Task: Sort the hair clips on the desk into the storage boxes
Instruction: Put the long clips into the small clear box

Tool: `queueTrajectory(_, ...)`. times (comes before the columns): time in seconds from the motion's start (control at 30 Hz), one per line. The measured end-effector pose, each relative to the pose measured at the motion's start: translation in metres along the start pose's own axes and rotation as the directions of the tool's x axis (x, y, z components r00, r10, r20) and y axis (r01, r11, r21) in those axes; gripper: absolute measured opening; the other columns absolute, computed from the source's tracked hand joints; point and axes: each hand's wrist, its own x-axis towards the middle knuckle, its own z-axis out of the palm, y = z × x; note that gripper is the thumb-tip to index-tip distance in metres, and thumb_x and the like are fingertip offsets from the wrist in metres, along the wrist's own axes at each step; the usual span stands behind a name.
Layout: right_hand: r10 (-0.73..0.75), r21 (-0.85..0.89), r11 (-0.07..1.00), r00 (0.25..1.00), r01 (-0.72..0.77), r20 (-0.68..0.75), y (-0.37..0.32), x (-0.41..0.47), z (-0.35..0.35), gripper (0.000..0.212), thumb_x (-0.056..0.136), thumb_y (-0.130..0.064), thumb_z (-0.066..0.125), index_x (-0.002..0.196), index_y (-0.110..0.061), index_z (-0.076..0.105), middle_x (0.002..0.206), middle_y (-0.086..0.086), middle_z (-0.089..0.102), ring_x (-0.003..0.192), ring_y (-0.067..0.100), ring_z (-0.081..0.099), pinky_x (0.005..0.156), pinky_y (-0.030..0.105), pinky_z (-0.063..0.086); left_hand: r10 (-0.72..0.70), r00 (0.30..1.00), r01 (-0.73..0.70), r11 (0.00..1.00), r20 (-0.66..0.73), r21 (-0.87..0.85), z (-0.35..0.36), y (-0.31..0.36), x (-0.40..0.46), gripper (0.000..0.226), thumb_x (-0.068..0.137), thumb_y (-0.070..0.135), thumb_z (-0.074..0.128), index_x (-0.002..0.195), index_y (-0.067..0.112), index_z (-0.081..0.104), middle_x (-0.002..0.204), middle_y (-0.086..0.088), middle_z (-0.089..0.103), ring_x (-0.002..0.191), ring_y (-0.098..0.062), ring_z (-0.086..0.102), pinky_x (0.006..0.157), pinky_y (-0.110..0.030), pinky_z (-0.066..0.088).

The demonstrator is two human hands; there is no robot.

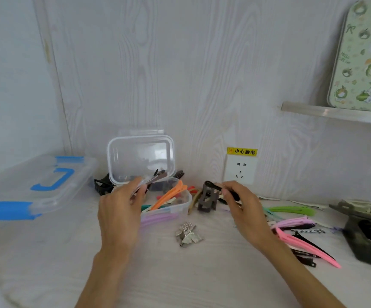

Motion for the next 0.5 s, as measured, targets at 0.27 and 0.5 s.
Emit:
queueTrajectory(0.27,-0.215,-0.144,0.95,0.914,0.277,0.343,-0.059,0.022,0.077,0.027,0.098,-0.026,0.04,0.116,-0.028,0.061,0.113,-0.007,0.059,0.114,0.014,0.045,0.105,0.038,0.027,-0.117,0.993,0.121,0.983,-0.034,0.14,0.004,-0.009,-0.004,0.024,0.081,0.01,0.063,0.102,0.018,0.073,0.079,-0.008,0.073,0.078,-0.027,0.065,0.092,-0.042,0.035)
queueTrajectory(0.5,-0.185,-0.103,0.971,0.955,0.214,0.232,-0.031,0.003,0.0,0.023,0.093,-0.029,0.052,0.112,-0.036,0.061,0.109,-0.017,0.06,0.107,0.003,0.046,0.095,0.022,0.037,0.057,0.993,-0.045,0.992,-0.103,0.115,0.002,0.002,-0.007,0.021,0.083,0.011,0.059,0.099,0.017,0.07,0.096,-0.004,0.071,0.093,-0.027,0.06,0.095,-0.04,0.034)
